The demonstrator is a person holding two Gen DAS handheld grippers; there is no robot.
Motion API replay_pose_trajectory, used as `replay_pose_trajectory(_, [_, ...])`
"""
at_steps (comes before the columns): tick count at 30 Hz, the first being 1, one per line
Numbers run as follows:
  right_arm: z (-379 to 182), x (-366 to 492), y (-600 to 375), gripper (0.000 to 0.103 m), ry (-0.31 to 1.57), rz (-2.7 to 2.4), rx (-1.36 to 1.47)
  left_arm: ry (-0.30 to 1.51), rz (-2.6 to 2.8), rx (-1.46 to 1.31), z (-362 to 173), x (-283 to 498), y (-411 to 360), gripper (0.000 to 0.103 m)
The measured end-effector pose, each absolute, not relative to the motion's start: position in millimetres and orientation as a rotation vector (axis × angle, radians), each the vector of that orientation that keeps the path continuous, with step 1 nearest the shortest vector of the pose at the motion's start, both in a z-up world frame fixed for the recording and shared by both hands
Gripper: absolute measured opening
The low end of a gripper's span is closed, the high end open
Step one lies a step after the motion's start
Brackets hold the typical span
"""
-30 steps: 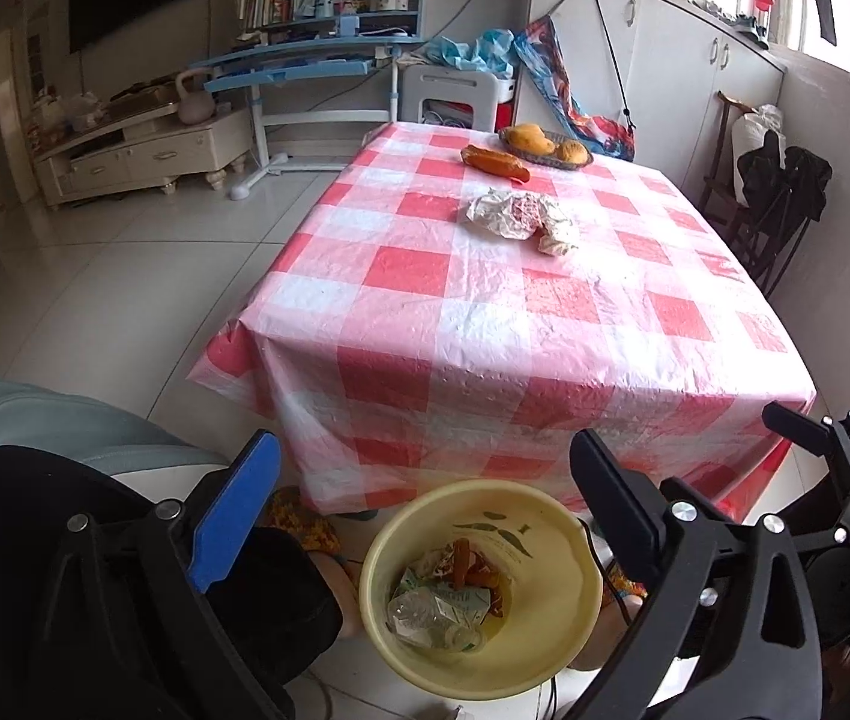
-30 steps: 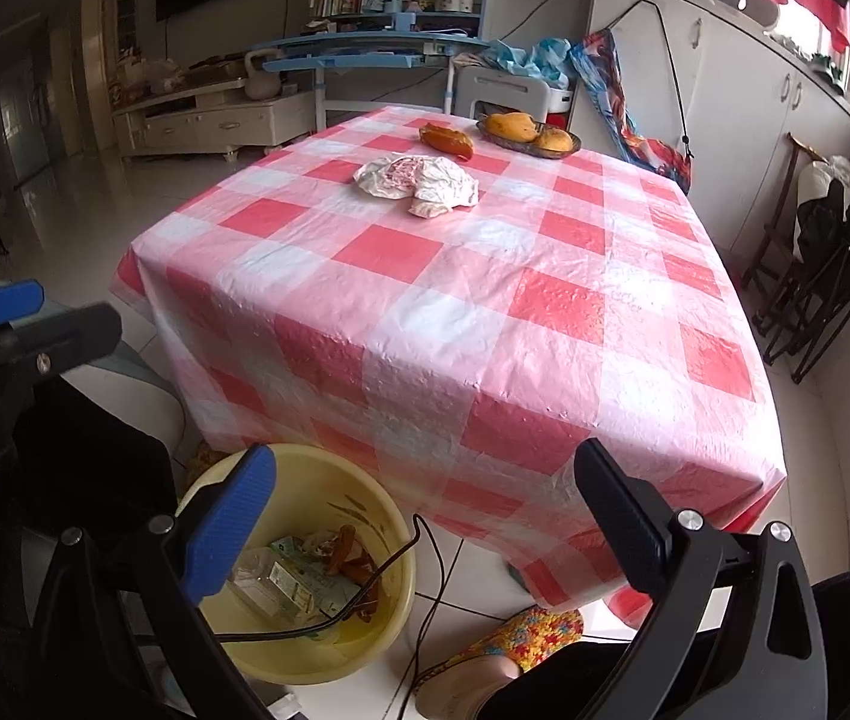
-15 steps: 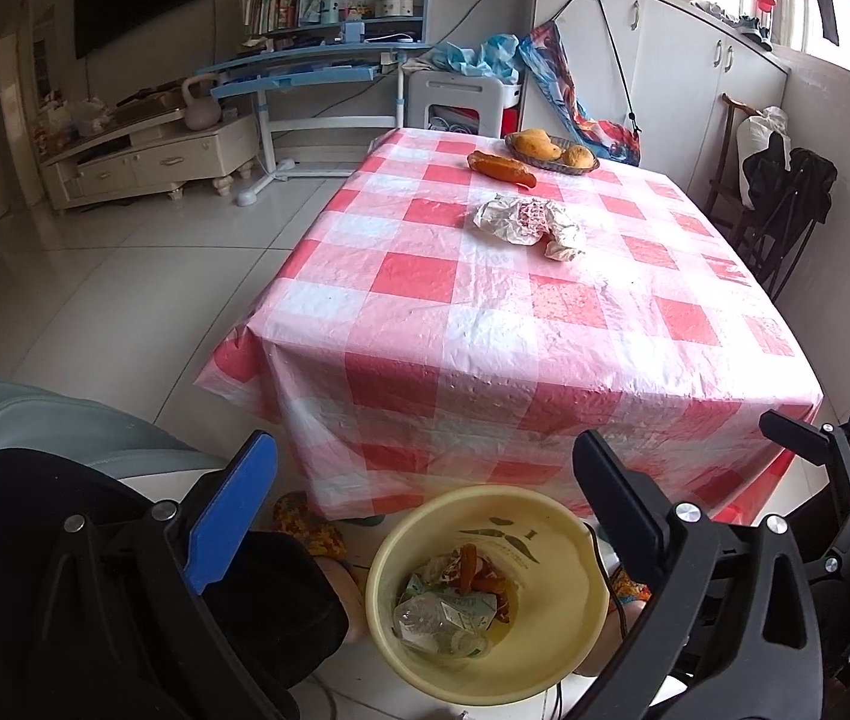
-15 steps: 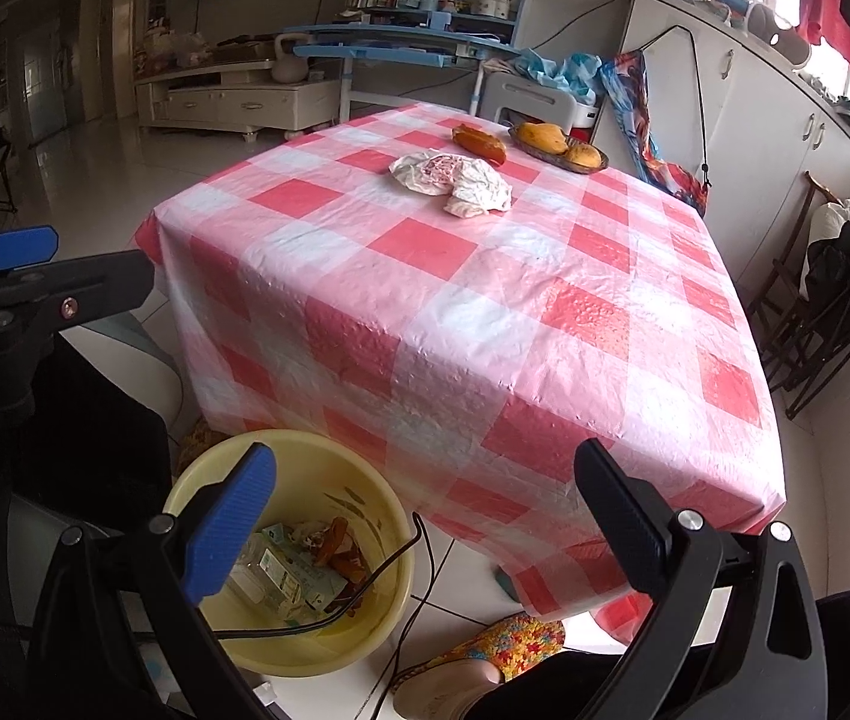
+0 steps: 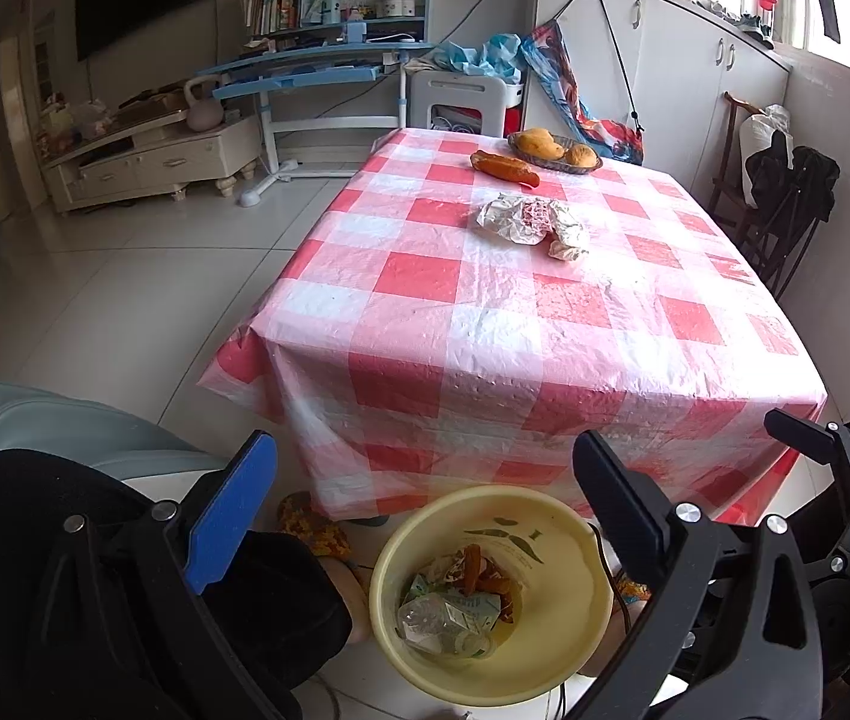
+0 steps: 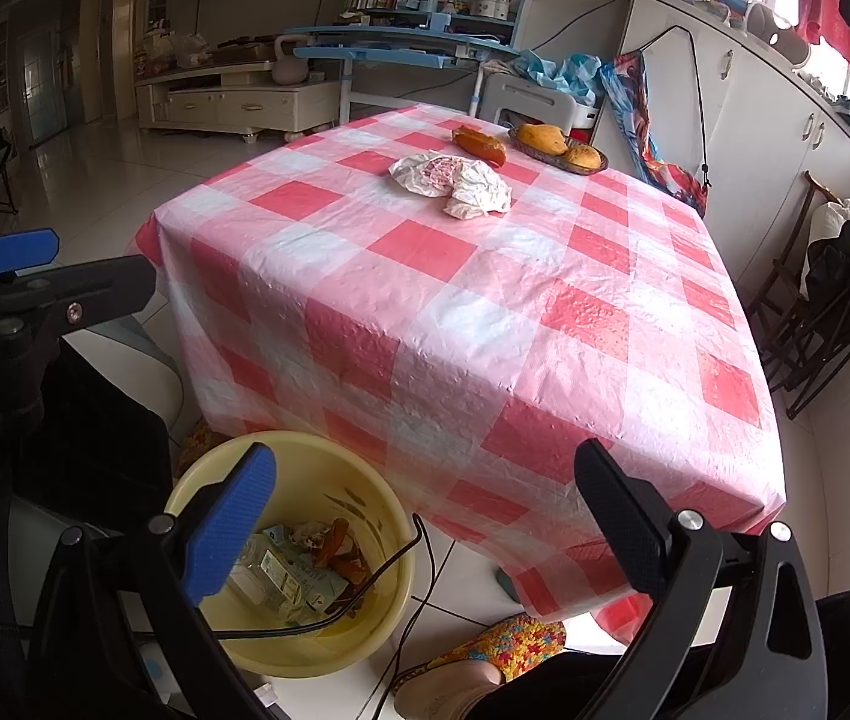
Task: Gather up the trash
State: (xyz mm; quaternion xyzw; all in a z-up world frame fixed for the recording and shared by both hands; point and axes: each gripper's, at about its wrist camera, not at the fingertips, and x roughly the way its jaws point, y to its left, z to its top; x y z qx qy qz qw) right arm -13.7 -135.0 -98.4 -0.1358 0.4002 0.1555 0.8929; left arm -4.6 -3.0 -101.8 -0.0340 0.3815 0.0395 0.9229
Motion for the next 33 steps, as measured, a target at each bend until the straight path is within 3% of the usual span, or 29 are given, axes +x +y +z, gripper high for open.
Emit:
replay_pose_trajectory(17, [-96.7,-14.2,-134.4,0.095,0.821,0.332,-0.277,0.774,0.076,-0.097,-98.5,-3.5,1.1,0.096])
replay_pose_trajectory(24, [-79.4,-8.7,-134.0,0.095,0.776,0.360,-0.252,0.731,0.064,-0.205,-72.8,3.7,25.3,0.096])
replay_pose_trajectory(33, [-66.7,44.9,-119.7,0.095,0.766,0.448,-0.232,0.740,0.025,-0.195,-47.6,87.8,35.4,0.096])
